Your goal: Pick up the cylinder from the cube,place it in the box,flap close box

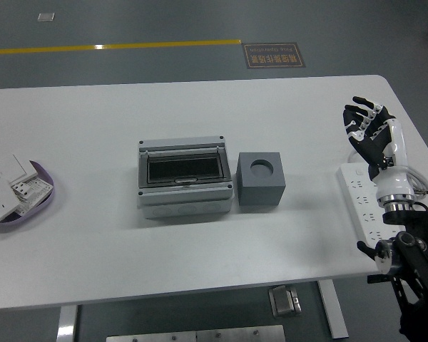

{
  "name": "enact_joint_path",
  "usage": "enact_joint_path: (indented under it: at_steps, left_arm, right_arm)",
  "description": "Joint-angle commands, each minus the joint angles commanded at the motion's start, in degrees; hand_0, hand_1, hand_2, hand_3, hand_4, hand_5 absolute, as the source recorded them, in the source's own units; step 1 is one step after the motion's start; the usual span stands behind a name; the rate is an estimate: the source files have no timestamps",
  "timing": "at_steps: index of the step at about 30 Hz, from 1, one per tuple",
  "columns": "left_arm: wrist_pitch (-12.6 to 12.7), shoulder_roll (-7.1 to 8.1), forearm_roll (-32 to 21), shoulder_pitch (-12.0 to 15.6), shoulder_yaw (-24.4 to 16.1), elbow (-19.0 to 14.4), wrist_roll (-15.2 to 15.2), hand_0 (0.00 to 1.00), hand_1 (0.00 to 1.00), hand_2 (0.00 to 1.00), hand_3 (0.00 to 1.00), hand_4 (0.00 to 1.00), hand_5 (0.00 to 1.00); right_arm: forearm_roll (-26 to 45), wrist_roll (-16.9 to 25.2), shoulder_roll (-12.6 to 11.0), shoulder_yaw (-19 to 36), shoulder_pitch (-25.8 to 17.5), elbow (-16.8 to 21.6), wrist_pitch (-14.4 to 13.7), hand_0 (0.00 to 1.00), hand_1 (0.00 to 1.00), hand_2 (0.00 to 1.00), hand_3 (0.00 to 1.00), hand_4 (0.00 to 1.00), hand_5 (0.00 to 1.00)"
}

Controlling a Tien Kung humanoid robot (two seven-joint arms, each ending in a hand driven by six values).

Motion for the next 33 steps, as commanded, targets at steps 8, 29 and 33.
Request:
enact_joint_path:
  at_steps: [8,29,33]
  left_arm:
    - [-0.06,1.15,0.78,-0.73,-1.45,0.0,-0.56,0.604,0.583,0.559,0.599,0.667,0.269]
    - [-0.08,2.3,1.69,-1.1,-1.88,0.0,0.39,0.604,0.583,0.558,0.598,0.665,0.265]
    - [-0.14,2.36,2.03,-1.15,-2.08,0.0,0.41,0.603,0.582,0.558,0.598,0.664,0.263]
  right_arm:
    - [-0.72,-0.08,0.63,1.28,0.27,0.15,0.18,0.754,0.654,0.629,0.658,0.743,0.285]
    - [-0.26,0.91,1.45,5.98,-0.09,0.27,-1.47,0.752,0.66,0.659,0.659,0.745,0.283]
    - [-0.29,0.81,1.66,5.59,0.09,0.13,-1.43,0.75,0.661,0.693,0.803,0.751,0.242]
